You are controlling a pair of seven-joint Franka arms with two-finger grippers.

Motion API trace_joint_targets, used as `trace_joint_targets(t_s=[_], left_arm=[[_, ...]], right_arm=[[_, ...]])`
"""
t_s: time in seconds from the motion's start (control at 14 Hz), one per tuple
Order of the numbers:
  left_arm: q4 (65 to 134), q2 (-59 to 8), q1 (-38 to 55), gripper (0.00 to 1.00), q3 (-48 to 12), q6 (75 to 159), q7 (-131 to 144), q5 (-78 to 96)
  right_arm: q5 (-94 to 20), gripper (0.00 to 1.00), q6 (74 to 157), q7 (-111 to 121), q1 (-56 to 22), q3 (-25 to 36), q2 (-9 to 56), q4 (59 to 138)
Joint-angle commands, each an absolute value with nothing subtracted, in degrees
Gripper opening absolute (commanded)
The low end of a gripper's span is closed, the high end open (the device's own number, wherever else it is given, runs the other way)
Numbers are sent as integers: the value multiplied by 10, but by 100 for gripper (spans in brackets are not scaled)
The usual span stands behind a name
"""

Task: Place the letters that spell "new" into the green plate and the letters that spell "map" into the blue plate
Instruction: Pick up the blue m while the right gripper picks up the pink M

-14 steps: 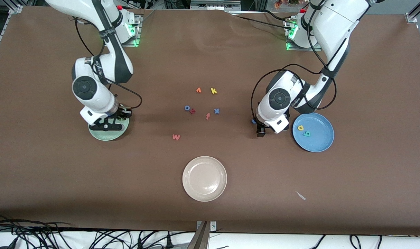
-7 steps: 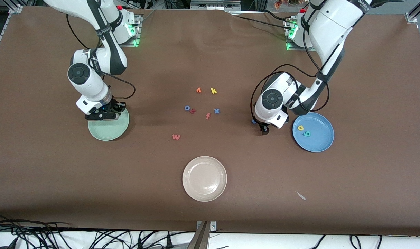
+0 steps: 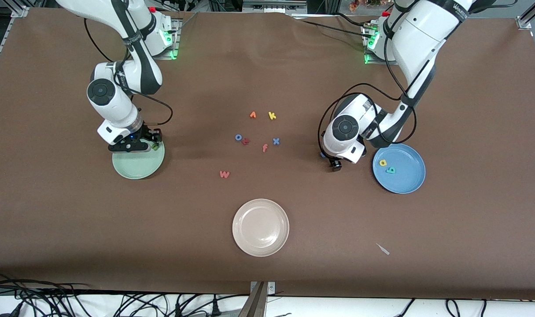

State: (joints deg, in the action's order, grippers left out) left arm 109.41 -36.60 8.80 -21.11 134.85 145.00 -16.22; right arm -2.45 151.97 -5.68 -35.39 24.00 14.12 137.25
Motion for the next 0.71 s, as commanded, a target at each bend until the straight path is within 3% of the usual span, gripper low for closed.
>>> trace_joint_targets(t_s=[0.0, 0.07, 0.29, 0.36, 0.43, 0.5, 0.64], left_arm=[[1090, -366, 98, 91, -209, 1348, 1475, -180], [1089, -367, 98, 88, -209, 1350, 1476, -180], [1085, -373, 102, 68, -208, 1354, 1484, -182], [1084, -375, 103, 54, -208, 1354, 1484, -183], [1084, -377, 103, 31, -208, 1354, 1484, -184], [1084, -377, 105, 27, -207, 1354, 1484, -186], [1084, -378, 105, 1, -208, 1354, 1484, -200]], right_arm=[[-35, 68, 1524, -77, -357, 235, 140, 1360], [-34, 68, 1524, -97, -362, 234, 142, 1354], [-34, 68, 1521, -186, -401, 226, 162, 1318], [-34, 68, 1517, -213, -414, 224, 175, 1296], [-35, 68, 1516, -246, -423, 212, 193, 1270], [-35, 68, 1516, -285, -424, 192, 216, 1244], [-35, 68, 1516, -363, -424, 164, 265, 1180]])
